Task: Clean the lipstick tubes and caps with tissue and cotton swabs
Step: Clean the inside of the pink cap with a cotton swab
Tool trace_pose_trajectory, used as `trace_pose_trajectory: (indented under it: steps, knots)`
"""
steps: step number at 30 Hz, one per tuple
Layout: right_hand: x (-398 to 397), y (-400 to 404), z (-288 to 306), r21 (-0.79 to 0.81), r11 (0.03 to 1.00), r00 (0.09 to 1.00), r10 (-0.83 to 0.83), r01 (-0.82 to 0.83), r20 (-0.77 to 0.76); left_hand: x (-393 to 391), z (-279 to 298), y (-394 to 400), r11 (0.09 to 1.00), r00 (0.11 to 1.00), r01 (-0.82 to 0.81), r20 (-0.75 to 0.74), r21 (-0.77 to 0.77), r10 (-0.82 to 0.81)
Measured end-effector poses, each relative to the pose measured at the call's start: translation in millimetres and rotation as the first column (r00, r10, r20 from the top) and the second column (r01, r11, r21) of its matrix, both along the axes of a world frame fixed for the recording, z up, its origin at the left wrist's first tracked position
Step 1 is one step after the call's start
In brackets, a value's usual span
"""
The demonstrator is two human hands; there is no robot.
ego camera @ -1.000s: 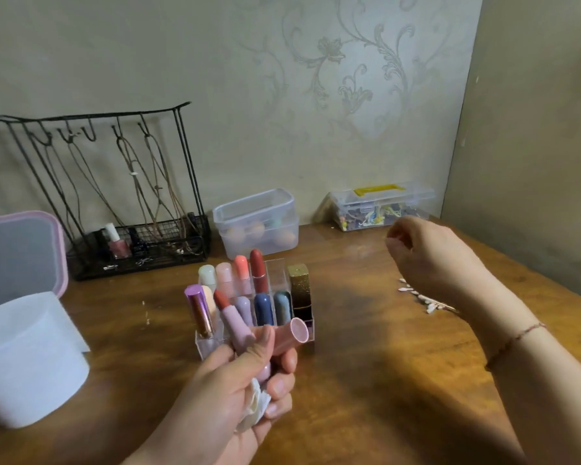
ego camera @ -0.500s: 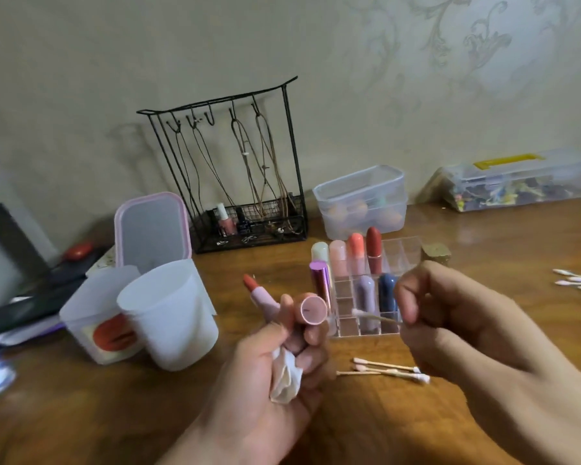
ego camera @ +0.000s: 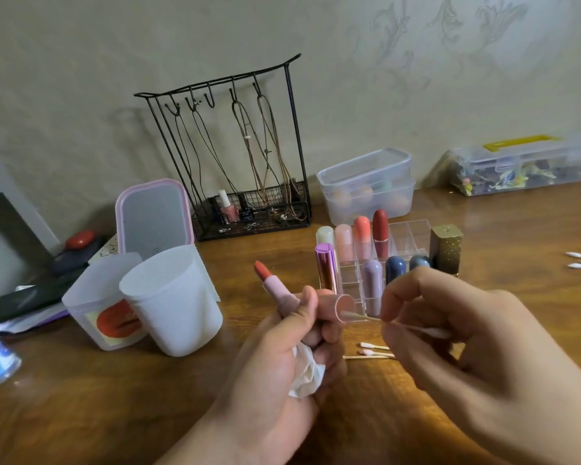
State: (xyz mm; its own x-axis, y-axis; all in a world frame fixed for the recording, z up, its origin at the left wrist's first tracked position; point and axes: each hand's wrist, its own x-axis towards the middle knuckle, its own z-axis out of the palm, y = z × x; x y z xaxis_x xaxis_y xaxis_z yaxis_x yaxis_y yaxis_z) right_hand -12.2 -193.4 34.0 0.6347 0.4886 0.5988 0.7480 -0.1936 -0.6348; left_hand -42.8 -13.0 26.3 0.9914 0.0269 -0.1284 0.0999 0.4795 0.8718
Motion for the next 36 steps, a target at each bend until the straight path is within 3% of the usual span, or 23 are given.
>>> trace_pose_trajectory:
  steps: [7, 12, 19, 30, 32, 36]
  knots:
    - [0.5, 1.9, -3.5, -0.130, 0.955, 0.916, -0.210, 0.267, 0.341, -5.5, 0.5, -6.9, 0.996, 0.996, -0.050, -0.071, 0.068, 0.055]
    - [1.7, 3.9, -3.7, -0.246, 0.912, 0.850, -0.171, 0.328, 0.499, -7.0, -2.2, -8.1, 0.990, 0.995, -0.071, -0.063, 0.123, 0.079]
    - [3.2, 3.8, -4.6, -0.241, 0.914, 0.881, -0.201, 0.326, 0.429, -7.4, -4.8, -8.8, 0.961, 0.995, -0.088, -0.023, 0.261, 0.098]
    - [2.3, 6.6, -4.3, -0.290, 0.915, 0.918, -0.169, 0.281, 0.358, -7.6, -0.5, -6.8, 0.942, 0.993, -0.109, -0.016, 0.318, 0.120]
    - [-0.6, 4.9, -1.9, -0.297, 0.931, 0.952, -0.129, 0.213, 0.277, -6.9, 0.3, -4.4, 0.955, 0.990, -0.109, -0.053, 0.276, 0.128]
    - [4.4, -7.9, 8.3, -0.062, 0.994, 0.993, -0.088, 0.092, 0.078, -1.6, -0.8, 0.6, 0.985, 0.989, -0.082, -0.110, 0.152, 0.100]
